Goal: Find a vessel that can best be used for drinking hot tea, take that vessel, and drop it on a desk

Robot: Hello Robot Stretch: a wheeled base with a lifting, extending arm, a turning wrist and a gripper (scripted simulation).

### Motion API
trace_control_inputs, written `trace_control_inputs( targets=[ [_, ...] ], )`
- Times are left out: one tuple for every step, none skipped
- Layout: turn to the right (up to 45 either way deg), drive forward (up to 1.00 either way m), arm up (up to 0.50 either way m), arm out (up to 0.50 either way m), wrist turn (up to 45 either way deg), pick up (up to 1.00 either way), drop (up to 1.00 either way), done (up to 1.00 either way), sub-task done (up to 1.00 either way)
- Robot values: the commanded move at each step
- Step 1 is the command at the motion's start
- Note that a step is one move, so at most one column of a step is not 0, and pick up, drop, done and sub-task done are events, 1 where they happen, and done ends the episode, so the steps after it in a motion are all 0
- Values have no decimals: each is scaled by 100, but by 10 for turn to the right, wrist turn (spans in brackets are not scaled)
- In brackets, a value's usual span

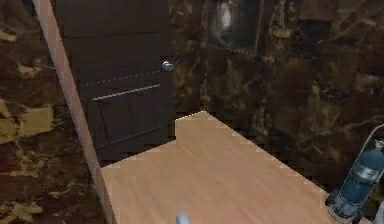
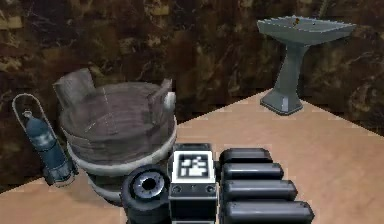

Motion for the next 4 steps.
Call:
trace_control_inputs(
  targets=[
    [0,60,0,0,0,0,0,0,0],
    [0,55,0,0,0,0,0,0,0],
    [-450,0,0,0,0,0,0,0,0],
    [-450,0,0,0,0,0,0,0,0]
  ],
)
